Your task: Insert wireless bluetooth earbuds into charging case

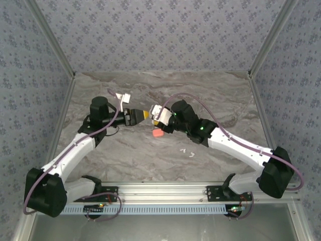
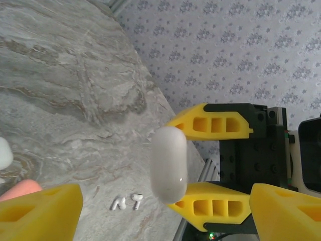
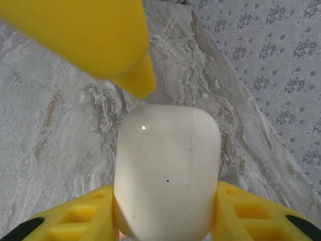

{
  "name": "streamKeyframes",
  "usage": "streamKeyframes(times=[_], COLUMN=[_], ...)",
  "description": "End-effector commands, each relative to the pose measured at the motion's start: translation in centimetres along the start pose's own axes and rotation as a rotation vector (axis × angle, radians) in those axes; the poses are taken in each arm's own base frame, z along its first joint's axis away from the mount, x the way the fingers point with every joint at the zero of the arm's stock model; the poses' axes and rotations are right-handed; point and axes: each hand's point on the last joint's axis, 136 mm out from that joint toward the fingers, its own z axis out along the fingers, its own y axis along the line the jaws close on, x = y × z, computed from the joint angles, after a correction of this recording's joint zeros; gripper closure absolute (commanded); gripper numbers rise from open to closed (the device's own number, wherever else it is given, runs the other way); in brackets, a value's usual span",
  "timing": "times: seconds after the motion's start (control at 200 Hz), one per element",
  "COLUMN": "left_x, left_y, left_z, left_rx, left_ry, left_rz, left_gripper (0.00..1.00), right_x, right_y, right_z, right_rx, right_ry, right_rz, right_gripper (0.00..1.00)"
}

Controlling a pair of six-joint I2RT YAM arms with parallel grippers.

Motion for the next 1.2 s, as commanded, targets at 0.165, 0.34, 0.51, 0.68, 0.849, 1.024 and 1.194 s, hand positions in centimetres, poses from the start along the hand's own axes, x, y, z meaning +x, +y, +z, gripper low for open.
streamKeyframes(times=[0.165,0.34,0.51,0.68,0.849,1.024,1.194], left_x=[-0.4,0.2,0.5,0.8,1.0,0.5,-1.0], left_y=[-2.4,-2.5,-2.4,-2.5,-2.6,-2.8,-2.9], left_z=[1.9,2.6,2.9,3.0,2.9,2.7,2.2], left_rx=[0.088,0.100,0.107,0.111,0.112,0.093,0.030], left_ry=[0.049,0.073,0.095,0.112,0.124,0.091,-0.022], left_rz=[0.083,0.078,0.066,0.063,0.075,0.111,0.229], left_gripper=[0.28,0.42,0.59,0.71,0.82,0.87,1.00], right_x=[-2.0,-1.8,-1.6,-1.2,-1.0,-1.3,-1.4], right_y=[0.0,0.0,-0.1,-0.2,-0.6,-1.0,-0.4], right_z=[-0.8,-0.7,-0.5,-0.2,-0.3,-1.6,-3.9], right_rx=[-0.004,0.000,0.001,0.006,0.006,-0.024,-0.129], right_ry=[-0.060,-0.048,-0.031,-0.010,0.003,-0.003,-0.071], right_rz=[-0.026,-0.027,-0.031,-0.028,-0.006,0.053,0.149], right_gripper=[0.57,0.57,0.57,0.56,0.50,0.24,0.04])
